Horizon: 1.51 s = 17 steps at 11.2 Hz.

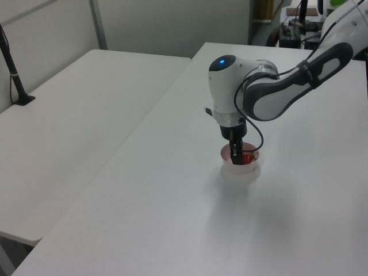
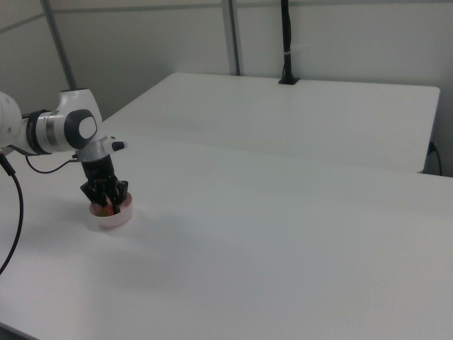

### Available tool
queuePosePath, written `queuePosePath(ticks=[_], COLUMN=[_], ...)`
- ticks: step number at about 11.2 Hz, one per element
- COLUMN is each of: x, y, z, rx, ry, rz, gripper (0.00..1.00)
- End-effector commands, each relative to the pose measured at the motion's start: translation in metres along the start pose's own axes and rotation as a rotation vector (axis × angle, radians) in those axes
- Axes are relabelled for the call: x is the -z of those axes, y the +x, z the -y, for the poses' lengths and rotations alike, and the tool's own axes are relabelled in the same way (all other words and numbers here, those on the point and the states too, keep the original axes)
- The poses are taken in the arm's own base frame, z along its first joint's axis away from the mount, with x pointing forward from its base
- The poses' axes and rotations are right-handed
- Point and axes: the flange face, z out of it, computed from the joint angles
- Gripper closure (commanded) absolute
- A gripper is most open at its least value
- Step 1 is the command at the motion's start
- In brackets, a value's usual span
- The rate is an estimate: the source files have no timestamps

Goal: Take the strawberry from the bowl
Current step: 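Close the gripper on the red strawberry inside the bowl, then lift the strawberry up out of the bowl and carry it away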

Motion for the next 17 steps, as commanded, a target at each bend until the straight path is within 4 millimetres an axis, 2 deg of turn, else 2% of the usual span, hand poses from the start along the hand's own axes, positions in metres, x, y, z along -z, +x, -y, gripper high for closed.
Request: queuePosePath(ticks=[1,7,8,9,10,11,12,15,16,17], x=[0.001,0.033,0.042,0.062,0.087,0.109,0.122,0.095,0.077,0.054], y=[-0.002,-0.005,-0.007,-0.009,-0.016,-0.027,-0.040,-0.085,-0.100,-0.110], z=[0.003,-0.009,-0.014,-0.029,-0.049,-0.081,-0.115,-0.215,-0.235,-0.247], rx=[0.021,0.012,0.009,-0.003,-0.004,-0.003,0.002,0.019,0.003,-0.012], ry=[-0.009,0.013,0.018,0.037,0.058,0.064,0.071,0.081,0.091,0.083], rz=[-0.025,-0.059,-0.068,-0.077,-0.075,-0.074,-0.068,0.049,0.087,0.132], gripper=[0.73,0.82,0.83,0.83,0.83,0.83,0.83,0.82,0.82,0.82])
